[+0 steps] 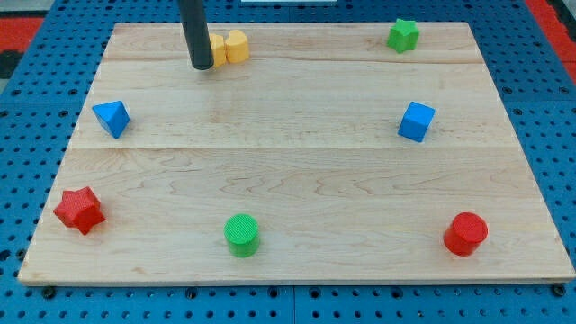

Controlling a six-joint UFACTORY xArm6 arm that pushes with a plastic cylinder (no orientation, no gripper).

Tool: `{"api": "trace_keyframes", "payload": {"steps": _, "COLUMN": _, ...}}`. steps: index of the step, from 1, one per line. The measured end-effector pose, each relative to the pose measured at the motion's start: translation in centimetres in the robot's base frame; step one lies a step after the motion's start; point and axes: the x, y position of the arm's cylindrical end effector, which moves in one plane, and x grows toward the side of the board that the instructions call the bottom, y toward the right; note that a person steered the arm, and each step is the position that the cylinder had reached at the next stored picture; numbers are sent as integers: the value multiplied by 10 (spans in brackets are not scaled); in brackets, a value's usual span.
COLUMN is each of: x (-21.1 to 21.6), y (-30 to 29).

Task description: Push the red circle below the blue cube

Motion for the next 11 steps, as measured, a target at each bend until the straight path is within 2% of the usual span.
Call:
{"api": "trace_keyframes", "payload": {"steps": 2, "x": 0, "y": -11}}
{"api": "trace_keyframes", "payload": {"steps": 3, "x": 5, "y": 11}}
{"api": "trace_keyframes", "payload": {"steps": 4, "x": 59, "y": 72}}
{"api": "trace_keyframes", "payload": {"steps": 5, "x": 130, "y": 111}}
{"api": "trace_keyframes", "payload": {"steps": 6, "x": 207, "y": 196}}
{"api": "trace_keyframes", "payload": {"steps": 7, "x": 196, "y": 327}}
{"api": "trace_keyframes", "payload": {"steps": 8, "x": 244, "y": 384}}
{"api": "trace_keyframes", "payload": {"steps": 9, "x": 329, "y": 395}}
{"api": "trace_keyframes", "payload": {"steps": 10, "x": 300, "y": 295}}
{"api": "trace_keyframes", "payload": {"steps": 11, "x": 232, "y": 222}}
